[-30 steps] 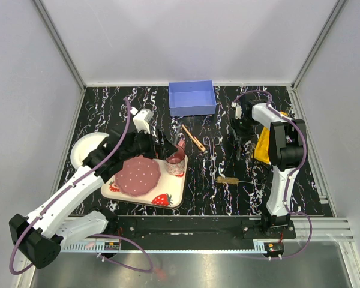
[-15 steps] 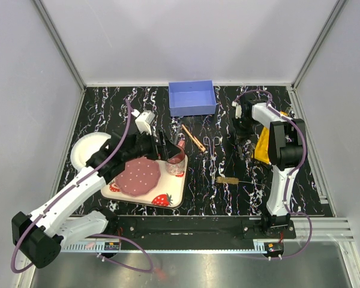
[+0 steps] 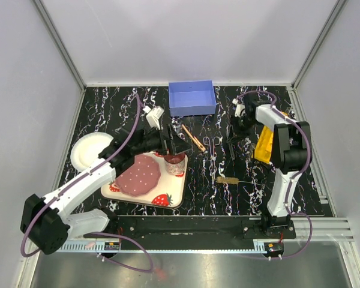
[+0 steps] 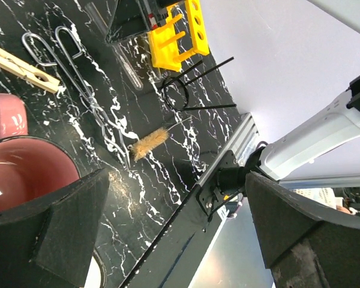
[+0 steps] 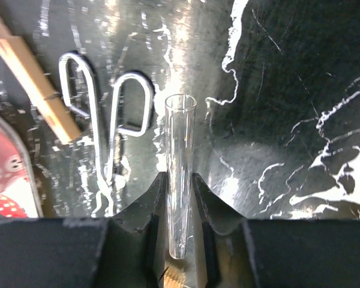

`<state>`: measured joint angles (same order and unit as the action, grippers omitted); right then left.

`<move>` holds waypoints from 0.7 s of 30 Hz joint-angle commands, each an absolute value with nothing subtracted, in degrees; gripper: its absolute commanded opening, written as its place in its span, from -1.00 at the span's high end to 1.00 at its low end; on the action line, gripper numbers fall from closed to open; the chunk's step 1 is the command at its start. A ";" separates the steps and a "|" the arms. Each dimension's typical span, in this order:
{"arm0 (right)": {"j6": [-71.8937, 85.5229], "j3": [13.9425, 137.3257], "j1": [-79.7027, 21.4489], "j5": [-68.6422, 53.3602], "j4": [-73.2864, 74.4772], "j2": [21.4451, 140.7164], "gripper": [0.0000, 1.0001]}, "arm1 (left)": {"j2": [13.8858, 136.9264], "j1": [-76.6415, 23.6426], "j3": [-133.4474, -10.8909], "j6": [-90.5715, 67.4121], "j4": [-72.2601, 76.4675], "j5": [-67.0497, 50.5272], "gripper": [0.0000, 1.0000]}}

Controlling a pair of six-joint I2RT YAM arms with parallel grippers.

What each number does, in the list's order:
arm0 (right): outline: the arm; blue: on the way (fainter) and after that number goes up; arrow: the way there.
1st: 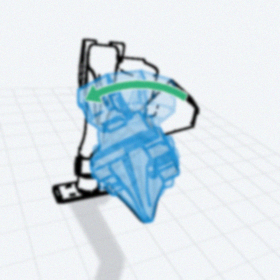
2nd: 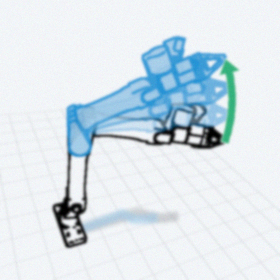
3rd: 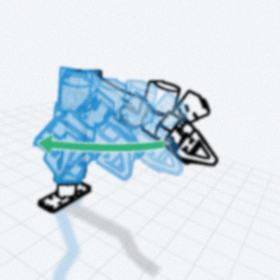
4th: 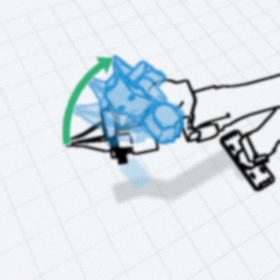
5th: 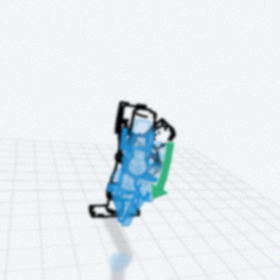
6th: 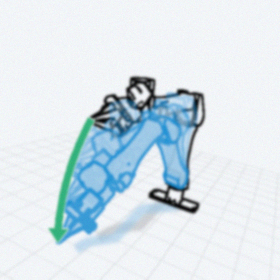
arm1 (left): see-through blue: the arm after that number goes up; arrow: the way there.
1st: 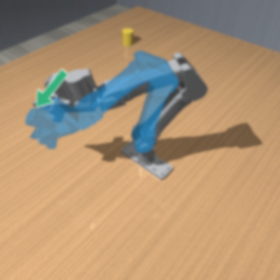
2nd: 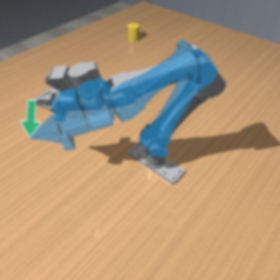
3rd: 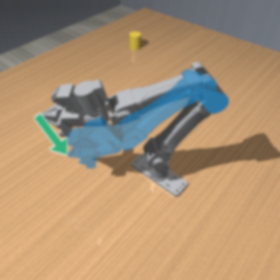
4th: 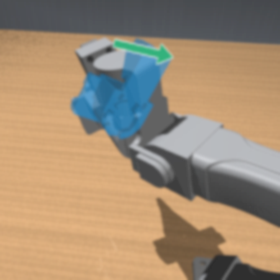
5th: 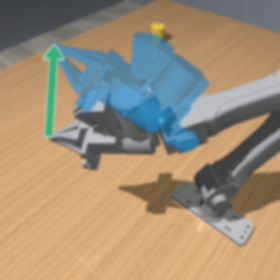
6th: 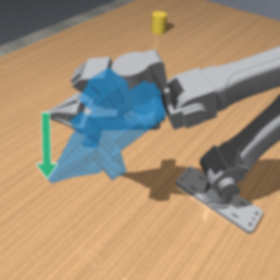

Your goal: Organize the chemistry lab equipment

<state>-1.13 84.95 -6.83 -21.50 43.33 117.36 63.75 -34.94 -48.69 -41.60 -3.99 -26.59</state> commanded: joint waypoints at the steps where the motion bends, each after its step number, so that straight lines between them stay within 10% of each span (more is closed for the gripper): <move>1: 2.02 84.29 -5.01 -29.96 39.82 108.12 0.56 | 67.14 -35.51 -49.91 -45.70 5.00 -30.14 -0.98; 21: 15.47 76.29 -2.20 -53.17 28.22 92.73 0.55 | 96.49 -43.77 -72.58 -52.47 3.70 -21.19 -0.67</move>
